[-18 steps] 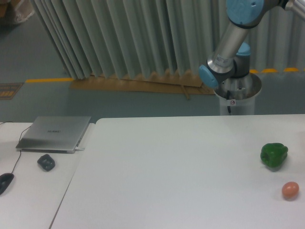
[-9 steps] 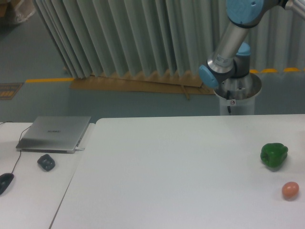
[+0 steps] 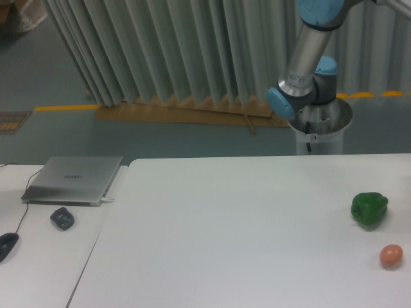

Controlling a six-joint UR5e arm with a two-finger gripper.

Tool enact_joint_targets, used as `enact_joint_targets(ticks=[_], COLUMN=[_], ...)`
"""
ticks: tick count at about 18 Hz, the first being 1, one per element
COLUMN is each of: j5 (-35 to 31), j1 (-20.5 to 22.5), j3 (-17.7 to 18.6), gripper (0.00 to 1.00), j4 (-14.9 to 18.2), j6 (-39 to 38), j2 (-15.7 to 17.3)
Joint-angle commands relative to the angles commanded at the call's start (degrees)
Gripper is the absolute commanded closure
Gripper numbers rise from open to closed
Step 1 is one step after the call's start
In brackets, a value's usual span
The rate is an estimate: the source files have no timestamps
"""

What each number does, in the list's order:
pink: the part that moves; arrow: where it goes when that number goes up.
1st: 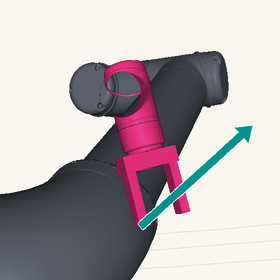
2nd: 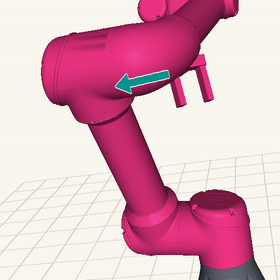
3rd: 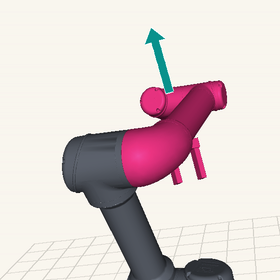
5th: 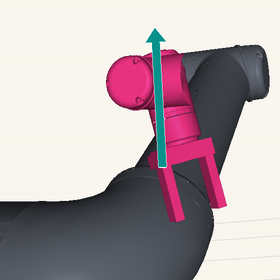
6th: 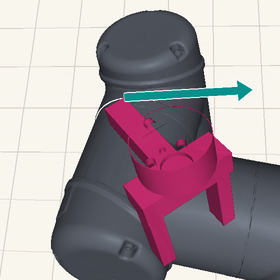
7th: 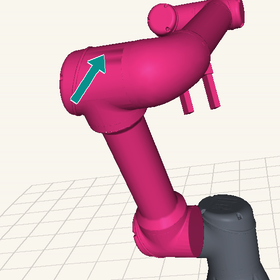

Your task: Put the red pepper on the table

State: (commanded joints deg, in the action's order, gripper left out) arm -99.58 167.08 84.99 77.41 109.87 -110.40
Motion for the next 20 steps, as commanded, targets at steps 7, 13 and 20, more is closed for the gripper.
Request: enact_joint_targets(ticks=[7,13,20], j5=[2.28,11.33,13.01], j1=[-5.97,-13.18,-20.65], j3=[-1.14,-2.55,-2.64], gripper=[0.59,0.60,0.60], j4=[3.78,4.76,-0.86], j6=[-13.33,-31.09,-45.26], j2=[1.59,2.12,0.36])
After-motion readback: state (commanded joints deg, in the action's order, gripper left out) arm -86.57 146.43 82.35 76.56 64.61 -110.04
